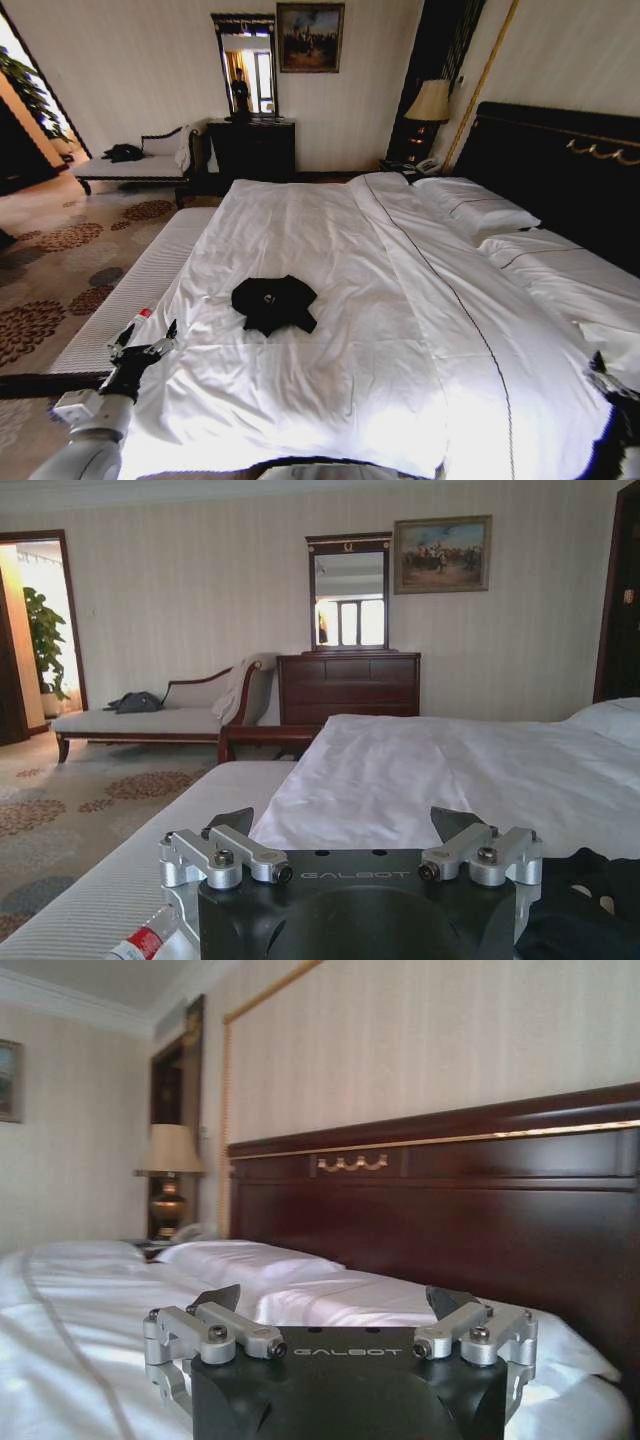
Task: Fold the clothes on the bed.
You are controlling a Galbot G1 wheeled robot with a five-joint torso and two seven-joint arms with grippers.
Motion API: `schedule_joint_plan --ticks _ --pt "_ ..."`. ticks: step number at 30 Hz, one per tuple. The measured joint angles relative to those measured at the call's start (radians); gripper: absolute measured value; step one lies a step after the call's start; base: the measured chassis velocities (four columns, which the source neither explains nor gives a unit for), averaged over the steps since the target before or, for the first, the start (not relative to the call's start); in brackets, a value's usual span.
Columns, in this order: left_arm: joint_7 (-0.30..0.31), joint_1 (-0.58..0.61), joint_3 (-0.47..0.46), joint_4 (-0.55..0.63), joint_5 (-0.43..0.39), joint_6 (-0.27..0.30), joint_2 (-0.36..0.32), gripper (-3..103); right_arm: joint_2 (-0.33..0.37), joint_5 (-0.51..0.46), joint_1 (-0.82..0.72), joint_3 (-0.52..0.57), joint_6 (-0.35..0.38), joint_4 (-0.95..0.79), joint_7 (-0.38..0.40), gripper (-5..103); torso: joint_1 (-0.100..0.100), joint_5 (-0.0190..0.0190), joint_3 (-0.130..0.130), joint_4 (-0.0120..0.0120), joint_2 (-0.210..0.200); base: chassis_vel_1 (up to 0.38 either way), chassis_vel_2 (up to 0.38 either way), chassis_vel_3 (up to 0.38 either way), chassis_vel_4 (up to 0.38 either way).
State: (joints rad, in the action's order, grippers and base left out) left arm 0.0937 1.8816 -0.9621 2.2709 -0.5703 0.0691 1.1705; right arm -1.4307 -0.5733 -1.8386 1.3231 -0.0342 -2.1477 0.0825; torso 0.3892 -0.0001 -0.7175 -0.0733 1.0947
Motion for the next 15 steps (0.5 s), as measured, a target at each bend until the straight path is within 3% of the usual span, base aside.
schedule_joint_plan --ticks 5,15 --pt "0.005 -0.006 0.008 0.009 0.006 0.008 0.001 99 -0.020 0.030 -0.006 -0.051 -0.013 -0.029 -0.005 100 0.000 0.0002 0.000 -0.0001 0.000 0.020 0.028 -0.027 -0.023" --pt "0.008 -0.004 0.009 0.012 0.010 0.011 0.001 99 -0.032 0.041 -0.013 -0.078 -0.023 -0.036 -0.006 100 0.000 -0.0001 0.000 0.0000 0.000 0.128 0.127 -0.121 -0.127"
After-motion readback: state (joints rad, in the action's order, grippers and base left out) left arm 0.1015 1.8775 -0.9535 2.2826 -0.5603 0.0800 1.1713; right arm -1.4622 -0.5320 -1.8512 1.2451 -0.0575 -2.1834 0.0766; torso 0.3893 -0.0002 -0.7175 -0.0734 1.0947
